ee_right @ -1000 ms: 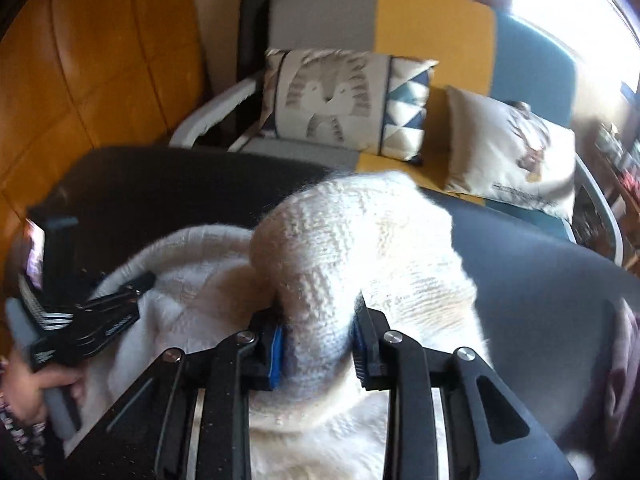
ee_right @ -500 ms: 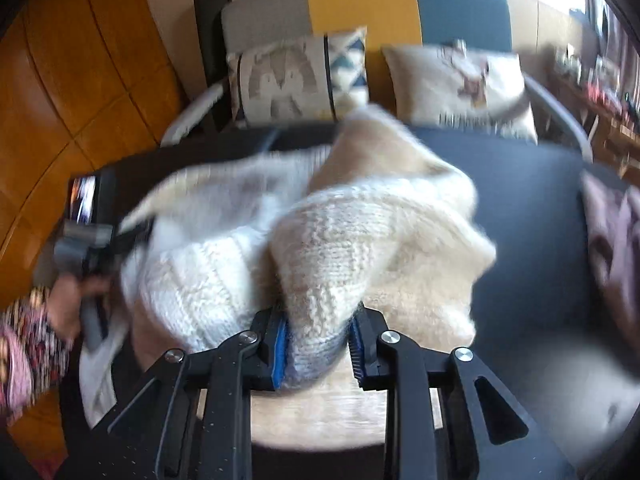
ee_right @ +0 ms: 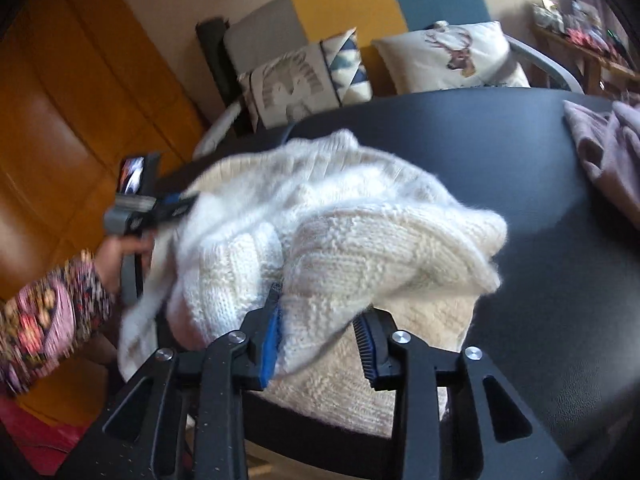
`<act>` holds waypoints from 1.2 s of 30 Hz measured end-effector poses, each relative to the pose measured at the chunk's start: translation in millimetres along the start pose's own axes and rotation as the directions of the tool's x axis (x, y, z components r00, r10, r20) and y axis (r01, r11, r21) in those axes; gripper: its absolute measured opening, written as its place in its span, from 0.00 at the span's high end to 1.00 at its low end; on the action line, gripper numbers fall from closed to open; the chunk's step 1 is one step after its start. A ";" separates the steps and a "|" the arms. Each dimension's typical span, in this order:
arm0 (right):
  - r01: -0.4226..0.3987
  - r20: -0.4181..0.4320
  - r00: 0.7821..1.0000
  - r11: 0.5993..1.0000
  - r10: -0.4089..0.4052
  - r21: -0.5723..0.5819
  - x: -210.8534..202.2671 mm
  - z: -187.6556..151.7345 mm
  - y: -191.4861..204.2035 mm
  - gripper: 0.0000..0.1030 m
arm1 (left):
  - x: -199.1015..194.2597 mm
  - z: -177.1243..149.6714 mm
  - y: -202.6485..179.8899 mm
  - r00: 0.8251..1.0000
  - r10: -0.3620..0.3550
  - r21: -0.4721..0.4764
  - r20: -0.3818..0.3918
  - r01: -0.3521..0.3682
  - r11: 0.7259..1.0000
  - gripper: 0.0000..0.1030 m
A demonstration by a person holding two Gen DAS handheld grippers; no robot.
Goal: Fold clothes
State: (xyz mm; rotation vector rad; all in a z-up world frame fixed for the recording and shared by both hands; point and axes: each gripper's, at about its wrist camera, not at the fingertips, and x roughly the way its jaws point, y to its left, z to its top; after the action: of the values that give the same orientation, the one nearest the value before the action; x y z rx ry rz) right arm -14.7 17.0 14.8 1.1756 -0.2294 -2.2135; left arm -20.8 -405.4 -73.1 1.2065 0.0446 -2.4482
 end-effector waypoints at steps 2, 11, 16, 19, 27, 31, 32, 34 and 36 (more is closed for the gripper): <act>-0.009 0.017 1.000 1.000 0.008 0.028 -3.4 0.4 -6.1 0.62 | -17.3 -2.9 9.5 0.999 -0.040 -0.077 0.018 0.041 0.996 0.74; 0.076 -0.017 0.997 0.997 -0.075 0.023 -8.2 -3.4 -23.3 0.52 | -49.7 -46.4 -24.7 0.992 -0.128 -0.026 -0.004 0.128 0.991 0.74; 0.176 0.069 0.982 0.984 -0.175 -0.017 -40.1 -0.1 -19.6 0.52 | -38.7 -74.8 -44.4 0.989 -0.132 0.001 -0.068 0.132 0.991 0.74; 0.164 0.114 0.982 0.978 -0.150 -0.127 -50.0 0.9 6.8 0.52 | -42.1 -84.7 -43.9 0.991 -0.135 -0.021 -0.022 0.134 0.991 0.73; 0.193 -0.039 0.971 0.871 -0.235 -0.451 48.8 -15.1 72.5 0.46 | -36.7 -77.9 -49.6 0.996 -0.086 0.070 -0.012 0.087 0.994 0.72; 0.231 -0.056 0.956 0.856 -0.288 -0.462 92.4 -11.4 63.5 0.50 | -27.4 -70.3 -41.3 0.995 -0.104 0.040 -0.015 0.104 0.994 0.71; 0.238 -0.051 0.955 0.854 -0.294 -0.462 99.7 -10.0 61.5 0.54 | -24.1 -68.3 -40.5 0.994 -0.107 0.036 -0.014 0.108 0.994 0.71; 0.247 -0.045 0.954 0.859 -0.297 -0.449 112.3 -5.4 58.8 0.68 | -14.3 -58.2 -39.7 0.995 -0.103 0.041 -0.014 0.103 0.994 0.71; 0.241 -0.045 0.959 0.887 -0.280 -0.394 118.9 1.7 53.6 0.71 | -4.3 -46.0 -40.9 0.996 -0.086 0.043 -0.019 0.087 0.995 0.71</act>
State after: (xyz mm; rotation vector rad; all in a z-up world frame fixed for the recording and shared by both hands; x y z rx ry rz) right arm -42.1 -96.2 -44.0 1.1399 0.4164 -2.2762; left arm 0.9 -357.0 -104.7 1.2688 0.0494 -2.5262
